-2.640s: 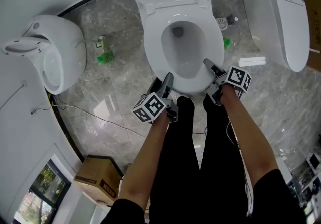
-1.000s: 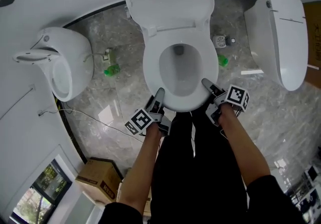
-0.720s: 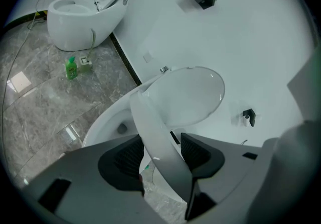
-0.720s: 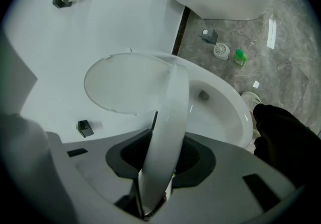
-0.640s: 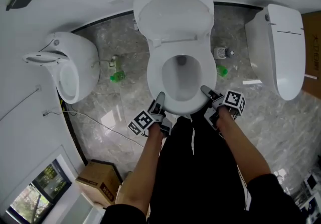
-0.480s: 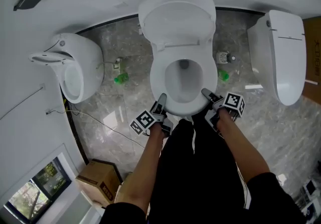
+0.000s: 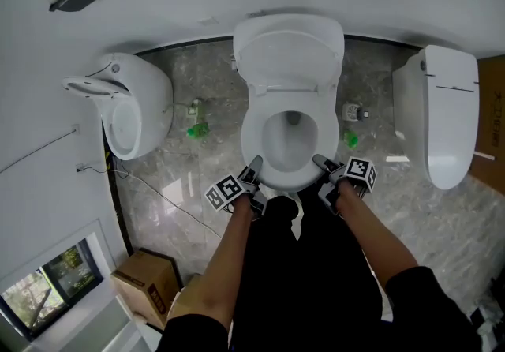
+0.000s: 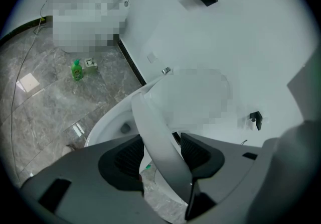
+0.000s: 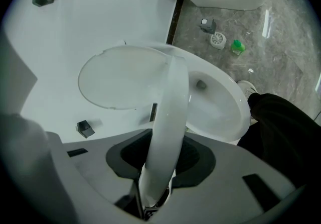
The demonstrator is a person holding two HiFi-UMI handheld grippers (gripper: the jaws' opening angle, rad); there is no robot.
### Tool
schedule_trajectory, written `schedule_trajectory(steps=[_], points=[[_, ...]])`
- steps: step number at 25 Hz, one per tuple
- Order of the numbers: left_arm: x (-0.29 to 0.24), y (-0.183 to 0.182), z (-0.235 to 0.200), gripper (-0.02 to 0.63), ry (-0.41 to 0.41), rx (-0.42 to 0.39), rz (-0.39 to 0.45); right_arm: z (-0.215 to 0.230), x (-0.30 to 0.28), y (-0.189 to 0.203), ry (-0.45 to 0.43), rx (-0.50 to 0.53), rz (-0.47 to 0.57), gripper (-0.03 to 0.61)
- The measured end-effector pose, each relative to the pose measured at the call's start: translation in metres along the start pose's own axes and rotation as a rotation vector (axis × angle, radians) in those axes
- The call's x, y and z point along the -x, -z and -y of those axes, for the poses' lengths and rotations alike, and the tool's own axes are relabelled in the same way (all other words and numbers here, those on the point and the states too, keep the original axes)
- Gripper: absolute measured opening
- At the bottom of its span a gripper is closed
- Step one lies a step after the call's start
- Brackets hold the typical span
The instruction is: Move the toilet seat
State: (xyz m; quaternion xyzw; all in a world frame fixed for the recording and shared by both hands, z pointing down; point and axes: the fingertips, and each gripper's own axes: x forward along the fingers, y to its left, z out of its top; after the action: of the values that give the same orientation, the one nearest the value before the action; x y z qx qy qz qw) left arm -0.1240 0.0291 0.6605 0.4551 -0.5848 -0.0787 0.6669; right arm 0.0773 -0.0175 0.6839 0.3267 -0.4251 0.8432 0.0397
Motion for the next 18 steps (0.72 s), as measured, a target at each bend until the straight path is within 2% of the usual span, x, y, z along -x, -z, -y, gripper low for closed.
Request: schedule_trajectory(steps=[6,14,18], points=[[-0.001,-0.011,0.009,0.239,0.018,0.010,-0.003,-0.010,-0.002,0.000,0.029,-0.008,-0.030,0.133],[0.005,-0.018,0.023,0.243,0.039,0.019,-0.072,-0.024,0.004,0.008,0.055,-0.026,-0.058,0.137],[0.002,-0.027,0.032,0.244,0.045,0.034,-0.090,-0.036,0.002,0.001,0.049,-0.053,-0.031,0.133]])
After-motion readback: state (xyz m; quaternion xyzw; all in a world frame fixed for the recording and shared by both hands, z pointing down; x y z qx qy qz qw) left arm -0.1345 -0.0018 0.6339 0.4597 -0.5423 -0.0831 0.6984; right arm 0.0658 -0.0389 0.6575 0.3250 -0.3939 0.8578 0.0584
